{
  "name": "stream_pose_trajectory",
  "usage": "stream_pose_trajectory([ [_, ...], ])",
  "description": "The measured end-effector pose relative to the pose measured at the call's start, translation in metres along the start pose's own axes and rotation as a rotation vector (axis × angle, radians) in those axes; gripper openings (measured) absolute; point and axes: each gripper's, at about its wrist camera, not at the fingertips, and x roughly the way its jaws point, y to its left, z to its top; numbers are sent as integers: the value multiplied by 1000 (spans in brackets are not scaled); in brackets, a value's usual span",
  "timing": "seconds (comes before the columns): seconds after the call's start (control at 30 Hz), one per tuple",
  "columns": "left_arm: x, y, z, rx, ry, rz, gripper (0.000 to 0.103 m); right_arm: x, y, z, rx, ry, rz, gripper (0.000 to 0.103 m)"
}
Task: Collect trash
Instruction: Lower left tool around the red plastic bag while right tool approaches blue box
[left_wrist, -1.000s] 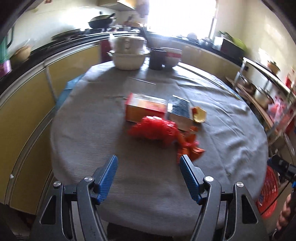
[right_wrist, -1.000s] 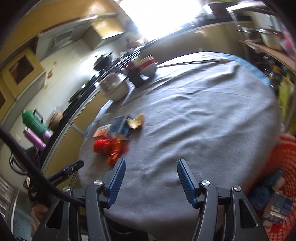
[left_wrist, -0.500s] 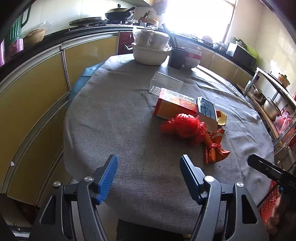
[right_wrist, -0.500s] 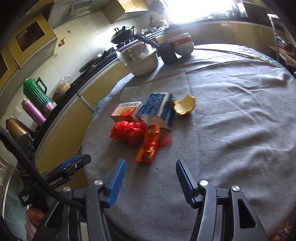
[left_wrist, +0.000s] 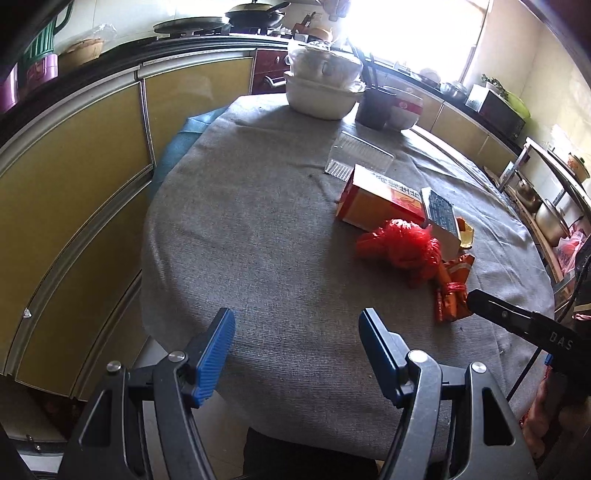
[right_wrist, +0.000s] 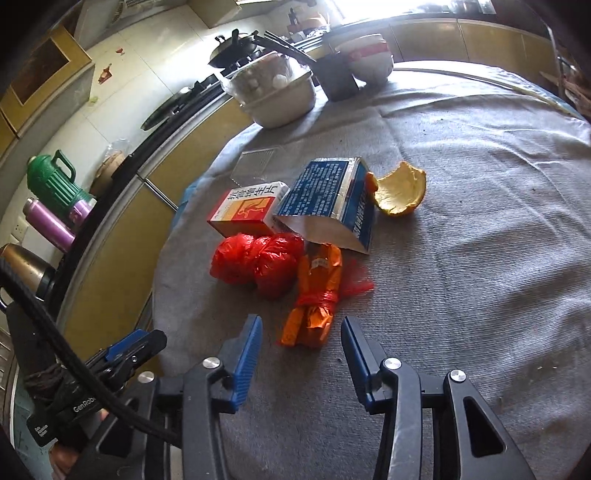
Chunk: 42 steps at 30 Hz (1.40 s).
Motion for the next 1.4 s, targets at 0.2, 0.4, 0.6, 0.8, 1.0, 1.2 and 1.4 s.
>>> stream_pose_trajectory([
  [0.2,-1,-1,7,13,-1,8,70,4,1,7,0,-7,-13,48],
  [0.4,4,0,34,4,-5,-27,70,-11,-17,23,42,-64,-18,48],
  [0.6,31,-18,74,26,20,-76,70,-10,-38,34,97,-73,-25,48],
  [0.8,53,-48,98,32,48,-121,76,-7,-54,31,125,-69,-23,49],
  [1.0,69,-81,97,110,73,-103,81,-8,-66,34,143,-79,-17,49],
  [1.2,86,-93,93,164,101,-71,81,-5,-78,39,155,-83,-14,49],
  [1.4,101,-82,92,110,130,-97,81,-3,-87,51,168,-95,-6,49],
])
